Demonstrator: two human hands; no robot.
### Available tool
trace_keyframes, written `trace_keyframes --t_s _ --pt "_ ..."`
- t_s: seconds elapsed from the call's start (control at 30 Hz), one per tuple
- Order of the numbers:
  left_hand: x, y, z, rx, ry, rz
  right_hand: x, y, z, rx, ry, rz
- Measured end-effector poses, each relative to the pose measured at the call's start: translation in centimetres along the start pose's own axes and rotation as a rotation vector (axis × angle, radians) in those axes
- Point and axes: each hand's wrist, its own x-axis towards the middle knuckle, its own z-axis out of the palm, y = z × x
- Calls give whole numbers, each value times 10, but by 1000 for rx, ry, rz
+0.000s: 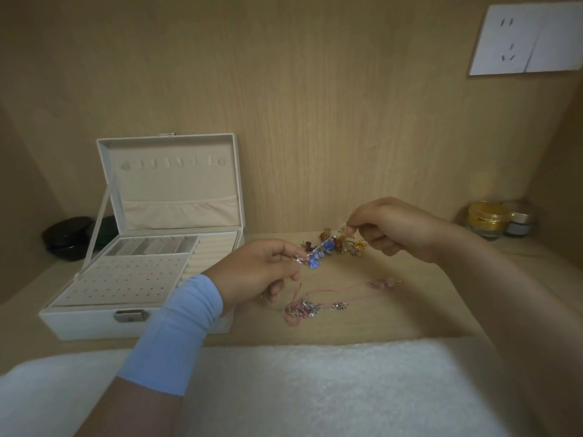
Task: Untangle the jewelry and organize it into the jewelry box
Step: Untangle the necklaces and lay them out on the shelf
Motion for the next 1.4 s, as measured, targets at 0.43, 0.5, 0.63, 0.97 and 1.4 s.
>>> trace_keyframes --t_s 0.43,0.5,0.63,0.97,1.4 --pt "6 -4 10 68 19 42 -4 7 10 -747 -210 108" --pt "7 -5 12 85 24 68 -7 1 19 -699 -173 3" --pt "9 -7 13 48 47 105 -17 -8 39 -229 -245 -162" --pt "12 -10 7 183 182 102 -9 7 44 -34 -233 -102" --pt "12 -13 8 234 144 38 3 14 48 180 -211 -92"
